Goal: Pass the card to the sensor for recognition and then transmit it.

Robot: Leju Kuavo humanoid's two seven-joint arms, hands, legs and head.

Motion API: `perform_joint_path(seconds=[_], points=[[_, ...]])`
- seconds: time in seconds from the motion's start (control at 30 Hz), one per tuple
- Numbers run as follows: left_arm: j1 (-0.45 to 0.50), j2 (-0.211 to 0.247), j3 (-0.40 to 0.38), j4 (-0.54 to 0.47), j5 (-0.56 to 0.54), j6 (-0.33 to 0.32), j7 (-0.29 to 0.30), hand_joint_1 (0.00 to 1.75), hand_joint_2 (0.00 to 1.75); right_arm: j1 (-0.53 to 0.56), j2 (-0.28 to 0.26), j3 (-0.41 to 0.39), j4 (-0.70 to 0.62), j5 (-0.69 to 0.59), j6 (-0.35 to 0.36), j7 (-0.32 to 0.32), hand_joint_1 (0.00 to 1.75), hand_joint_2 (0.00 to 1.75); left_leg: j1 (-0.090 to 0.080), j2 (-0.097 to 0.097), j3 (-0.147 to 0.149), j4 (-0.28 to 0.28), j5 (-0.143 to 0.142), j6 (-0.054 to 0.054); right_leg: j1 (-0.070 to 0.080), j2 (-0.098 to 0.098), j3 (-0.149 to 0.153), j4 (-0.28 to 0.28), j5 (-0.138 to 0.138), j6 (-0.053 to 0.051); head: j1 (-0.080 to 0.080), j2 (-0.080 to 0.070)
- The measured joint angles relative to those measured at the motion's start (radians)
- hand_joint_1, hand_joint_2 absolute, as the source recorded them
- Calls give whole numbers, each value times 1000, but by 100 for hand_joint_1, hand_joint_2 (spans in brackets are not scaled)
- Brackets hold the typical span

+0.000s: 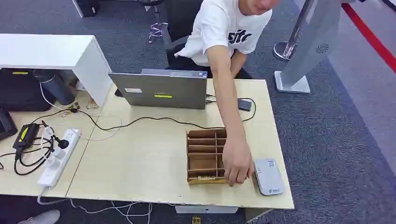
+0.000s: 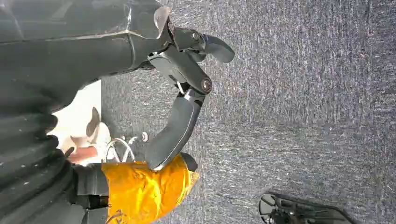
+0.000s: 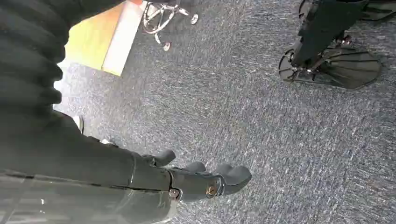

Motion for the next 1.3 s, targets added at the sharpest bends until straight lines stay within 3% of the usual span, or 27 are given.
perform_joint_path(seconds=[0.83,0.93,1.0,1.07,1.17,1.3], points=[[0,2,0,0,0,0,0,0,175,0,6,-5,0,7,1,2,0,175,0,0,0,0,0,0,0,0,0,0,0,0,0,0],[0,2,0,0,4,0,7,0,175,0,8,-10,-4,-2,-36,-12,0,175,0,0,0,0,0,0,0,0,0,0,0,0,0,0],[1,-1,0,0,14,-4,10,0,175,1,12,-59,-19,-125,-90,-75,0,175,0,0,0,0,0,0,0,0,0,0,0,0,0,0],[3,-6,0,-3,21,-18,10,0,175,-5,15,-170,-41,-267,-107,-145,0,175,0,0,0,0,0,0,0,0,0,0,0,0,0,0],[7,-13,0,-10,23,-26,10,0,175,-17,15,-291,-59,-303,-108,-162,0,175,0,-1,0,0,0,0,0,0,1,0,0,0,1,0],[9,-18,0,-16,24,-29,10,0,175,-18,19,-367,-71,-305,-109,-166,0,175,0,0,0,0,0,0,0,0,1,0,0,0,0,0]])
